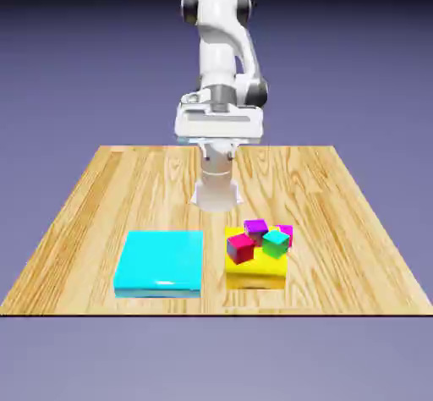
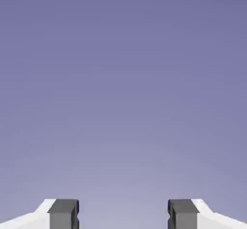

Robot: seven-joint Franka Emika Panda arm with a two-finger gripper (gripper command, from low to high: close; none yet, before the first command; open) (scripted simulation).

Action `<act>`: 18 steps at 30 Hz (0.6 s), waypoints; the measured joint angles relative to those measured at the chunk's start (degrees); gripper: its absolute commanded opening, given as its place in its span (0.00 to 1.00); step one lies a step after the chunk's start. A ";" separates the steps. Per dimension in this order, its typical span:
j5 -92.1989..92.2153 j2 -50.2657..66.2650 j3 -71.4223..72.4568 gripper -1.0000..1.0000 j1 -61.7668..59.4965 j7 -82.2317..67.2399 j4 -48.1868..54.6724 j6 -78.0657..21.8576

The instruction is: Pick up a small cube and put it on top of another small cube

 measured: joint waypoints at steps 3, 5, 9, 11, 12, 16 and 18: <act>-2.93 6.06 2.03 0.50 3.47 -0.17 3.20 -7.48; -4.88 10.11 3.38 0.50 5.78 -0.28 5.33 -12.46; -8.78 18.19 6.09 0.50 10.40 -0.51 9.59 -22.43; -10.73 22.23 7.44 0.50 12.68 -0.62 11.72 -27.41; -11.71 24.25 8.11 0.50 13.88 -0.67 12.79 -29.90; -15.61 32.33 10.82 0.50 18.98 -0.90 17.05 -39.87; -17.56 36.38 12.17 0.50 21.04 -1.01 19.18 -44.85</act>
